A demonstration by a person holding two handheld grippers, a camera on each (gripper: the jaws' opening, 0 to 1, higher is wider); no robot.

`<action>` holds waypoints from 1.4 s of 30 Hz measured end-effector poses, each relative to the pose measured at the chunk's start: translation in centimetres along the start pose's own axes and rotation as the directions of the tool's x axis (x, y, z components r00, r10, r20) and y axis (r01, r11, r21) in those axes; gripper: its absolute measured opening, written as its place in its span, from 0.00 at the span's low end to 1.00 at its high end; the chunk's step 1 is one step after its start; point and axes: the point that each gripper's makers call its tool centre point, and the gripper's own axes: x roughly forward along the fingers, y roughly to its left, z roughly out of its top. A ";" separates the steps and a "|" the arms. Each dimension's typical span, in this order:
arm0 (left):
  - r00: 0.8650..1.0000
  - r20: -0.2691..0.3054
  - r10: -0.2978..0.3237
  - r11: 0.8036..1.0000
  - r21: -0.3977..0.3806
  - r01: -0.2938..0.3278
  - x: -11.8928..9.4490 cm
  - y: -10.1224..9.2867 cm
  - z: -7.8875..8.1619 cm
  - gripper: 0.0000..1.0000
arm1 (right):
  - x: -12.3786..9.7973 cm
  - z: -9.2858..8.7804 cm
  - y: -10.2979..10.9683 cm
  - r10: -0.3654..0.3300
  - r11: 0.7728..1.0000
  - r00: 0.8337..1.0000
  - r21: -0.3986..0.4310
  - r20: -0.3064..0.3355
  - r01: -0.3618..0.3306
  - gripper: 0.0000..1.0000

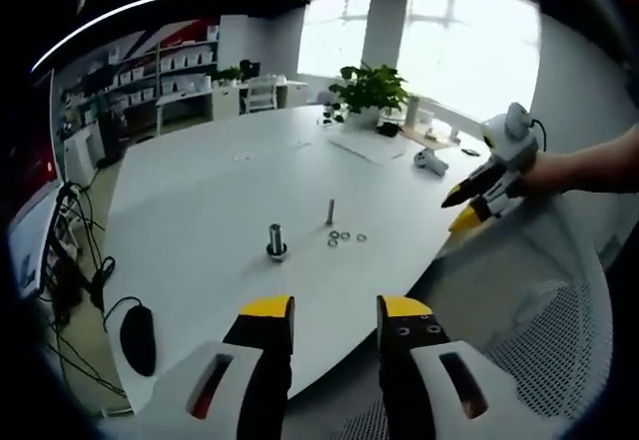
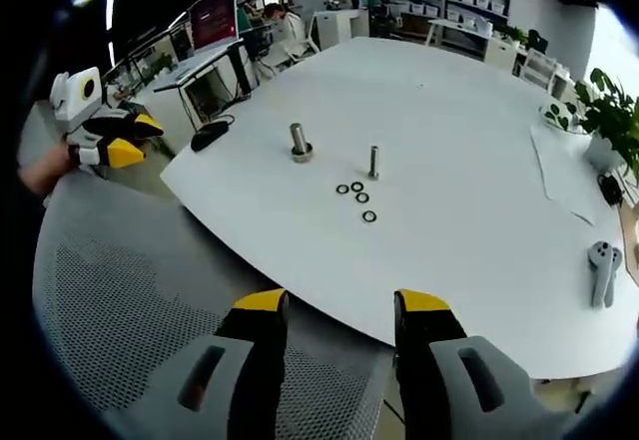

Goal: Place the washer onto the threaded stud by aligning its center hole with the stud, sliding it down to the base, and recovering from edge contact or off-axis alignment until the washer reaches the visible bottom stop.

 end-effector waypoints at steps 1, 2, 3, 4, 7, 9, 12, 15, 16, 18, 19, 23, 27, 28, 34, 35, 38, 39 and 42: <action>1.000 0.000 0.003 1.000 -0.002 -0.003 0.0 -0.1 0.0 0.31 | 0.2 -0.1 -0.3 -0.007 1.000 1.000 -0.026 -0.015 0.007 0.45; 1.000 -0.004 0.008 1.000 -0.001 -0.008 0.0 -0.2 -0.1 0.31 | 0.3 0.0 -0.4 -0.013 0.999 1.000 -0.041 -0.022 0.012 0.45; 1.000 -0.015 0.014 1.000 0.002 -0.014 0.0 -0.1 -0.3 0.31 | 0.4 0.3 -0.6 -0.017 0.999 1.000 -0.048 -0.022 0.016 0.45; 1.000 -0.021 0.017 1.000 0.017 -0.017 0.1 -0.1 -0.4 0.31 | 0.2 0.8 -0.9 -0.021 0.999 1.000 -0.049 -0.017 0.020 0.45; 0.999 -0.029 0.013 1.000 0.019 -0.012 0.2 0.0 -0.6 0.32 | 0.9 1.9 -1.9 -0.029 0.998 1.000 -0.048 -0.009 0.029 0.45; 1.000 -0.001 0.013 1.000 0.008 -0.013 -0.1 -0.1 0.0 0.32 | 1.3 2.3 -1.5 -0.032 0.998 0.999 -0.048 -0.009 0.032 0.45; 1.000 0.000 0.012 1.000 -0.005 -0.012 -0.1 0.1 -0.1 0.32 | 3.1 3.2 -2.0 -0.035 0.996 0.999 -0.082 -0.022 0.033 0.45; 1.000 -0.003 0.016 1.000 0.005 -0.016 -0.1 0.0 -0.1 0.32 | 3.9 3.8 -1.3 -0.038 0.992 0.998 -0.124 -0.039 0.033 0.45; 1.000 0.000 0.019 1.000 0.009 -0.019 -0.2 0.0 0.1 0.32 | 4.3 4.3 -1.6 -0.036 0.990 0.999 -0.135 -0.039 0.030 0.45; 1.000 0.000 0.024 1.000 0.006 -0.024 -0.1 0.2 0.0 0.32 | 5.3 4.9 -1.9 -0.028 0.989 0.999 -0.144 -0.043 0.022 0.45; 1.000 0.001 0.029 1.000 0.004 -0.029 -0.1 0.5 -0.1 0.31 | 5.9 5.0 -2.0 -0.021 0.988 0.999 -0.151 -0.050 0.013 0.45; 0.999 0.019 0.034 0.999 -0.019 -0.033 -0.4 0.6 0.3 0.32 | 7.4 4.7 -1.5 0.008 0.991 0.995 -0.133 -0.098 -0.021 0.39; 1.000 0.007 0.028 0.999 -0.017 -0.028 -0.2 0.5 -0.1 0.32 | 9.5 4.6 -2.3 0.002 0.994 0.994 -0.105 -0.112 -0.014 0.39; 1.000 0.006 0.030 0.999 -0.012 -0.030 -0.2 0.5 -0.2 0.32 | 9.4 4.6 -2.0 0.003 0.995 0.993 -0.094 -0.119 -0.014 0.39; 0.999 0.006 0.046 0.999 -0.019 -0.046 -0.3 1.0 -0.2 0.31 | 12.0 5.6 -4.1 -0.012 0.994 0.992 -0.113 -0.128 -0.003 0.39; 0.999 0.005 0.047 0.999 -0.020 -0.047 -0.3 1.0 -0.2 0.31 | 12.3 5.7 -4.3 -0.013 0.993 0.992 -0.115 -0.129 -0.002 0.39; 0.999 -0.009 0.045 0.999 -0.017 -0.045 -0.2 0.8 -0.4 0.31 | 11.9 5.5 -3.8 -0.031 0.992 0.991 -0.124 -0.132 0.014 0.39; 0.999 -0.011 0.047 0.999 -0.015 -0.047 -0.2 0.8 -0.5 0.31 | 12.0 5.5 -3.9 -0.030 0.992 0.990 -0.122 -0.138 0.013 0.39; 0.998 -0.009 0.054 0.998 -0.014 -0.054 -0.2 1.1 -0.5 0.31 | 11.8 5.2 -3.5 -0.026 0.992 0.989 -0.128 -0.146 0.007 0.38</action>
